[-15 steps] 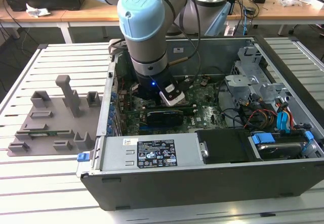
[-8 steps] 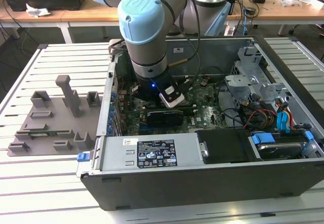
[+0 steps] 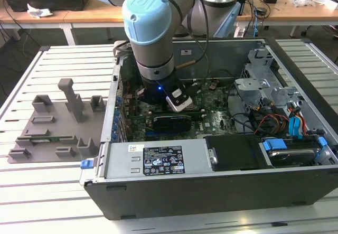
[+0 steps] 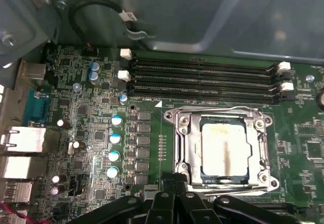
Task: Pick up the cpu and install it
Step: 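Install the second cpu locking lever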
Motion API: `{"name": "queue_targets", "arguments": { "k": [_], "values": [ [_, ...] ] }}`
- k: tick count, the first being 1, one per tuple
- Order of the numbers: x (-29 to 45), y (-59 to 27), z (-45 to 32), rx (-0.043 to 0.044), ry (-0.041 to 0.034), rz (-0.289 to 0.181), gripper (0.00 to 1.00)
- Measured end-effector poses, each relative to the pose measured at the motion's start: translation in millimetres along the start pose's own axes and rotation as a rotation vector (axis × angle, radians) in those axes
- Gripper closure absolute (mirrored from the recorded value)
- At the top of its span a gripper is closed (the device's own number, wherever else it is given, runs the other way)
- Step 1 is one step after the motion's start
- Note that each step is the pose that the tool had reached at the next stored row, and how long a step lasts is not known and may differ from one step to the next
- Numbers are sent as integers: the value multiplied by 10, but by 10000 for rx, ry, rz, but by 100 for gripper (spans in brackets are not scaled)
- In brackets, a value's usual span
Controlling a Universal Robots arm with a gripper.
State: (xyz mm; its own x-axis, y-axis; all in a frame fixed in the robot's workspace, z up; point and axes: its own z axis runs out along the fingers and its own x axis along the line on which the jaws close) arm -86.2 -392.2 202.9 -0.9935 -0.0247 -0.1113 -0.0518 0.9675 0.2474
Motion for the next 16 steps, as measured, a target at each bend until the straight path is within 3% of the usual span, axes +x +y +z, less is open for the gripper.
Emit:
{"name": "queue_targets", "arguments": {
  "k": [3, 6, 8, 10, 16],
  "values": [
    [-12, 26, -89, 144, 6, -13, 89],
    [-42, 40, -131, 602, 26, -8, 89],
    [-75, 62, -122, 763, 28, 4, 89],
    [-115, 99, -108, 804, 28, 5, 89],
    [-221, 276, -50, 810, 30, 5, 89]
  ]
}}
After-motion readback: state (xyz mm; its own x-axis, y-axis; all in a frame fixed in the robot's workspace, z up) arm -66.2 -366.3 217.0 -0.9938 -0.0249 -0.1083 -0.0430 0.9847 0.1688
